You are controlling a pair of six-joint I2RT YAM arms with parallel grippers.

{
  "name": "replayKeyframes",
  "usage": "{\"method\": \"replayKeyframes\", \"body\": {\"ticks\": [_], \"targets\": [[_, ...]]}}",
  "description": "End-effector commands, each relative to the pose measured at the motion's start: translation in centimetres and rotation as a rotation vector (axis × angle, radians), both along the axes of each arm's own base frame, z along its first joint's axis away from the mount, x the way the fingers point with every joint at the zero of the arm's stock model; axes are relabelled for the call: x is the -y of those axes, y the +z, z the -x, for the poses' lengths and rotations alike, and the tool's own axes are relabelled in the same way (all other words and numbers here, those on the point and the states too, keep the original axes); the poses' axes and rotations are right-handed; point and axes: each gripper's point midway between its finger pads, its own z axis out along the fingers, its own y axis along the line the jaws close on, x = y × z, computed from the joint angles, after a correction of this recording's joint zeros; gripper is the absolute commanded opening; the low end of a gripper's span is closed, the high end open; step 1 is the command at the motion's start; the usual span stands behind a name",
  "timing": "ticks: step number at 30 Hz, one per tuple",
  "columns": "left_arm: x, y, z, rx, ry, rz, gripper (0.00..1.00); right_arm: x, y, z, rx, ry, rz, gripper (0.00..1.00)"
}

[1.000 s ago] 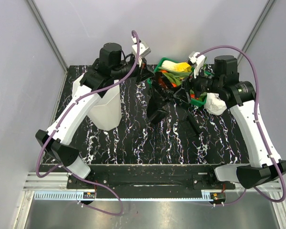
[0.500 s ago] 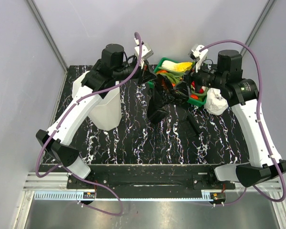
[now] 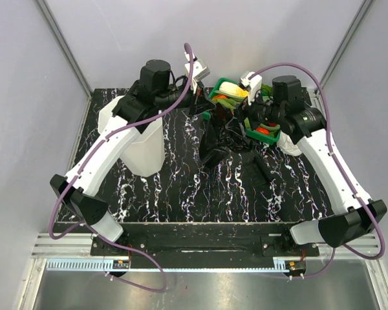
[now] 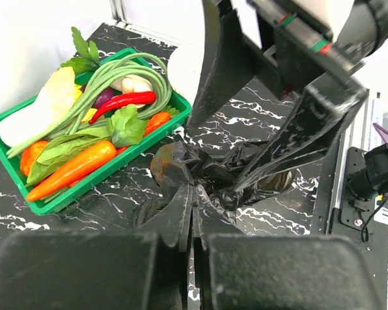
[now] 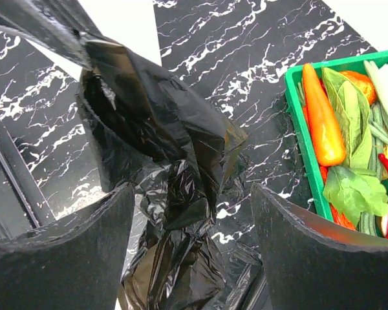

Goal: Put the trash bags into the trash bin
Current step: Unfold the trash bag at the center of the board.

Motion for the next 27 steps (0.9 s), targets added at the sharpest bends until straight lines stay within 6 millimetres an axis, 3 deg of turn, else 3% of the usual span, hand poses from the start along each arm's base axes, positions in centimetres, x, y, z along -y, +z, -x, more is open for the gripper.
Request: {"method": "replayKeyframes", "body": {"ticks": [1, 6, 8, 13, 15, 18, 24, 25, 27], "targets": [[0.7, 2.5, 1.0, 0.027, -0.051, 0.056, 0.00, -0.7, 0.0, -1.4, 0.043, -0.024, -0.013, 0.77], [0.9, 2.6, 1.7, 0.020, -0.082, 0.066, 0.00, -0.9, -1.5, -2.3, 0.037, -0.035, 0.004, 0.73], [0.7, 2.6, 1.9, 0.021, -0.087, 0.068, 0.00, -0.9, -1.7, -2.6, 0.036, -0.042, 0.007, 0.61], [0.1, 2.2, 2.1, 0.055, -0.077, 0.043, 0.00, 0.1, -1.1, -3.2, 0.085, -0.092, 0.041, 0.08], [-0.5, 1.7, 1.7, 0.070, -0.045, 0.023, 0.00, 0.8, -0.3, -3.2, 0.112, -0.118, 0.056, 0.00], [-1.5, 1.4, 0.7, 0.072, 0.021, 0.026, 0.01, 2.0, 1.2, -3.4, 0.147, -0.174, 0.085, 0.00], [-1.2, 2.0, 0.6, -0.038, 0.078, 0.121, 0.23, 4.0, 4.8, -4.8, 0.203, -0.326, 0.086, 0.00], [-1.1, 2.3, 0.7, -0.063, 0.082, 0.146, 0.31, 4.1, 5.6, -5.0, 0.207, -0.347, 0.071, 0.00], [-0.6, 2.7, 0.8, -0.127, 0.085, 0.186, 0.63, 4.4, 5.9, -5.9, 0.193, -0.404, 0.060, 0.00]]}}
